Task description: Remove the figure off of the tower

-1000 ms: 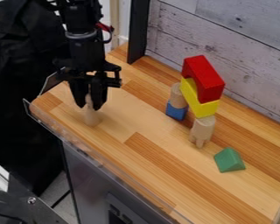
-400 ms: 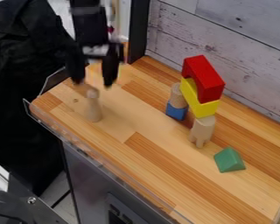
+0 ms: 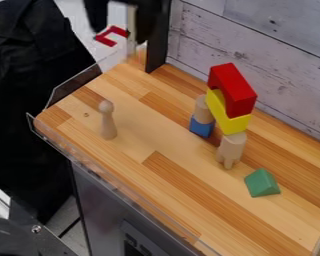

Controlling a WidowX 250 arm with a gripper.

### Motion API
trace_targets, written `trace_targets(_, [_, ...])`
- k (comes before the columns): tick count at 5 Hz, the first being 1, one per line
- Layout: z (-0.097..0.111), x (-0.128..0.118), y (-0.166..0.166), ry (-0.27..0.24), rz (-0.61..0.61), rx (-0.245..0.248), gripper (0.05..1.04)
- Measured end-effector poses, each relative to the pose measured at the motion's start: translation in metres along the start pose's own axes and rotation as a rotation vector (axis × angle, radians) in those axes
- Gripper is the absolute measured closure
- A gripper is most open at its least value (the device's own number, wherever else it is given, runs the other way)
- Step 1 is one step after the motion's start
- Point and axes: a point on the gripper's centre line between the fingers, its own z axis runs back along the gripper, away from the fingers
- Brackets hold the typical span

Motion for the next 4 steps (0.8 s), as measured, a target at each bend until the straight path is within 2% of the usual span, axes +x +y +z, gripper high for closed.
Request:
trace_targets(1, [0.015, -0.003, -0.022, 0.022, -0.084, 0.051, 0.084])
trace_targets(2, [0.003, -0.011, -0.034, 0.06, -0.083, 0.049, 0.084])
trace_targets(3, [-0.01, -0.021, -0.047, 0.105, -0.085, 0.021, 0.084])
trace_targets(4, [-0.012, -0.029, -0.056, 0.091, -0.085, -0.016, 0.084])
